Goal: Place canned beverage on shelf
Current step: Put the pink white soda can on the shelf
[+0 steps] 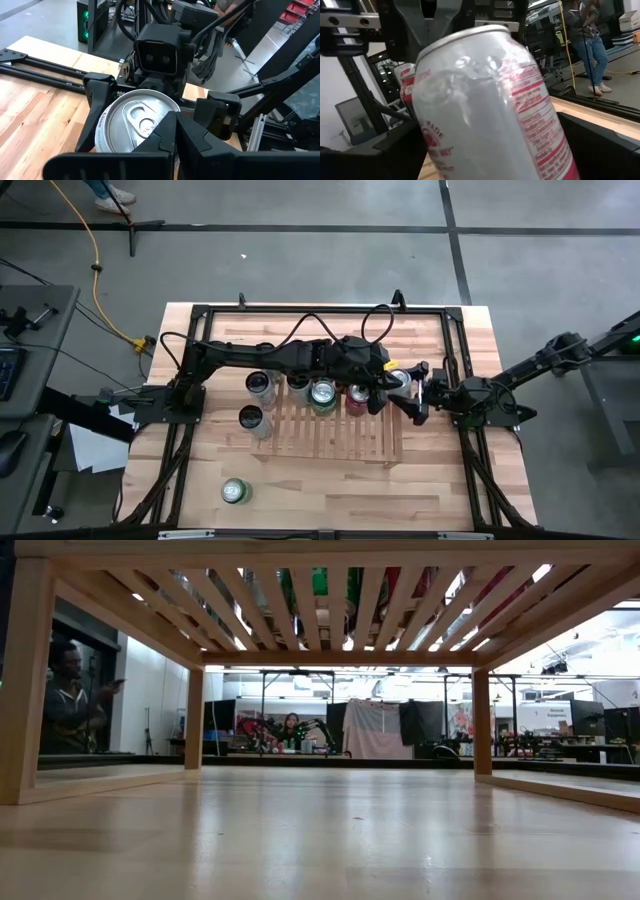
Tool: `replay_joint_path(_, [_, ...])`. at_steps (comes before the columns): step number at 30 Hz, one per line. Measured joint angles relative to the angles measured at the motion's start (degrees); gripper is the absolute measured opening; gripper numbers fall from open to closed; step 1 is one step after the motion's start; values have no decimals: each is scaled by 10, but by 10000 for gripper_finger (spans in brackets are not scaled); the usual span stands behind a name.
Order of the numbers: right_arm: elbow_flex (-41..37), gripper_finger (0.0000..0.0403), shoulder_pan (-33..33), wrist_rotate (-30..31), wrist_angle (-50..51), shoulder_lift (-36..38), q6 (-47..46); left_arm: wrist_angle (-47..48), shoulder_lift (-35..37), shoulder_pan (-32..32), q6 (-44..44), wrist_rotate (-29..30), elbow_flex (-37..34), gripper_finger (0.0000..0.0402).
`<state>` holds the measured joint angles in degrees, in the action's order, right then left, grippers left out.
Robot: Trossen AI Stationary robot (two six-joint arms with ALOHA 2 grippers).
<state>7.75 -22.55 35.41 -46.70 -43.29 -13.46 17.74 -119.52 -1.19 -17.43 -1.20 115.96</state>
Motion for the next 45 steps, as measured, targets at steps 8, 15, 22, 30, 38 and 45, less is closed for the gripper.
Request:
replay_joint_path(8, [0,400,-8,-16,52,37,5,1,0,0,0,0,0,0])
replay_joint_path(15, [1,400,-40,-9,156,117,-15,1,0,0,0,-1,0,0])
replay_joint_path(22, [1,400,-56,16,210,197,7,1,0,0,1,3,-1,0])
replay_joint_path(30, [1,400,-60,16,284,255,5,0,0,1,1,3,-1,0])
replay_joint_path(38, [1,400,-60,16,298,296,45,0,0,1,0,2,-1,0])
replay_joint_path(45, [31,400,-60,16,323,337,45,0,0,1,0,2,-1,0])
